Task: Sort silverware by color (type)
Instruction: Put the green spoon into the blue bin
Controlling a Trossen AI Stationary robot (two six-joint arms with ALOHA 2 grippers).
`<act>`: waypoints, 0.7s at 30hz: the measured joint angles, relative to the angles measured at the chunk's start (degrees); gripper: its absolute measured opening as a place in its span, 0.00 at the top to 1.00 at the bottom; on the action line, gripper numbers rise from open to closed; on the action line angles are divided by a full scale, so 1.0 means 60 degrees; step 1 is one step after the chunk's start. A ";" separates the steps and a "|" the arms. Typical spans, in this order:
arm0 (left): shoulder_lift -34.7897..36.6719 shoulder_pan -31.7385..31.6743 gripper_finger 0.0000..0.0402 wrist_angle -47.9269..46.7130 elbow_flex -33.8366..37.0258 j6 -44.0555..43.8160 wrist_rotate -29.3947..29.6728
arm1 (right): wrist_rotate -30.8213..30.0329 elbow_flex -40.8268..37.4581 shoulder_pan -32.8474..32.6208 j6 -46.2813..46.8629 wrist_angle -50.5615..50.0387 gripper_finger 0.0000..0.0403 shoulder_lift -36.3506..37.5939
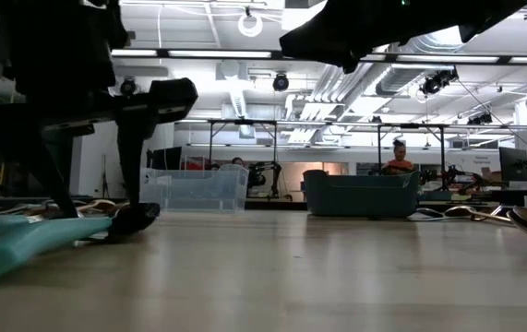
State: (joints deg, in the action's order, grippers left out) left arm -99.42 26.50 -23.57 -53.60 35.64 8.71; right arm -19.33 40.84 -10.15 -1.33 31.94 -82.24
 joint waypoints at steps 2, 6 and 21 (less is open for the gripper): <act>0.0000 -0.0068 0.60 -0.0006 0.0000 -0.0006 -0.0216 | 0.0000 0.0000 -0.0001 0.0088 0.0000 0.72 0.0000; 0.0000 -0.0193 0.71 -0.0024 0.0011 0.0000 -0.0490 | 0.0000 0.0000 -0.0003 0.0223 0.0000 0.72 0.0000; -0.0004 -0.0292 0.99 0.0117 0.0029 -0.0528 -0.0299 | 0.0000 0.0000 0.0000 0.0224 -0.0003 0.72 0.0000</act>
State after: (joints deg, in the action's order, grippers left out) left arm -99.44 24.75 -22.87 -53.43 32.47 6.92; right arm -19.33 40.84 -10.15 0.01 31.92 -82.24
